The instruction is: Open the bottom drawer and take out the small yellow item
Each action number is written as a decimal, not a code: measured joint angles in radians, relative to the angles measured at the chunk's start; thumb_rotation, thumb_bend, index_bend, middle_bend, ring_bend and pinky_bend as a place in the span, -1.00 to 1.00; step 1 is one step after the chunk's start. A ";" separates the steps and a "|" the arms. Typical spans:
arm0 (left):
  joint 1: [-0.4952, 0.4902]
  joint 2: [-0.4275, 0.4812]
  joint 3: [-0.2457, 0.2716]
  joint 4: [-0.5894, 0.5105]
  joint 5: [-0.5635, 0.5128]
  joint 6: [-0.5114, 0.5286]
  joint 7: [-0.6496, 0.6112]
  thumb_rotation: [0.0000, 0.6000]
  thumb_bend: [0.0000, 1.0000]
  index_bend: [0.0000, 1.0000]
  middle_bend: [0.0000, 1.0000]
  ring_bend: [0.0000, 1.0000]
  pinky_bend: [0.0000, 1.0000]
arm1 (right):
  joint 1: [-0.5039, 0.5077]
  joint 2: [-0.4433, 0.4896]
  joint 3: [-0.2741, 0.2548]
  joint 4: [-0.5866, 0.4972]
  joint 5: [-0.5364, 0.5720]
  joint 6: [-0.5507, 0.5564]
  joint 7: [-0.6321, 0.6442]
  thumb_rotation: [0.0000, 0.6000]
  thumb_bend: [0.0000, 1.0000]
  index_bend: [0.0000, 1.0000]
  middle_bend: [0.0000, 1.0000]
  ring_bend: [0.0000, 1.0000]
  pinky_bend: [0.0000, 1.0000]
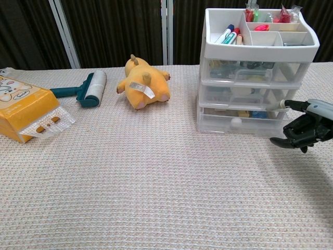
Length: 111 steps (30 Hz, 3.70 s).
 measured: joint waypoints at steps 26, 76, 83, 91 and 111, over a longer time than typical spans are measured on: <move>-0.002 0.004 0.002 -0.004 0.000 -0.009 0.002 1.00 -0.67 -1.00 -1.00 -1.00 -1.00 | 0.085 -0.027 -0.065 0.081 0.114 -0.004 -0.028 1.00 -0.53 -0.16 0.72 0.74 0.40; 0.006 0.009 0.006 -0.018 0.013 0.005 0.003 1.00 -0.67 -1.00 -1.00 -1.00 -1.00 | 0.003 0.152 -0.247 -0.176 -0.055 0.101 0.034 1.00 -0.55 -0.77 0.74 0.75 0.40; 0.008 0.011 0.005 -0.018 0.011 0.007 -0.002 1.00 -0.67 -1.00 -1.00 -1.00 -1.00 | 0.039 0.184 -0.238 -0.236 -0.011 0.089 -0.096 1.00 -0.55 -0.85 0.76 0.76 0.40; 0.007 0.013 0.006 -0.018 0.009 0.001 -0.002 1.00 -0.67 -1.00 -1.00 -1.00 -1.00 | 0.116 0.209 -0.208 -0.289 0.181 0.042 -0.263 1.00 -0.55 -0.87 0.76 0.76 0.40; 0.003 0.019 0.004 -0.020 -0.004 -0.014 -0.005 1.00 -0.67 -1.00 -1.00 -1.00 -1.00 | 0.380 0.211 -0.176 -0.303 0.734 0.018 -0.558 1.00 -0.55 -0.93 0.77 0.78 0.41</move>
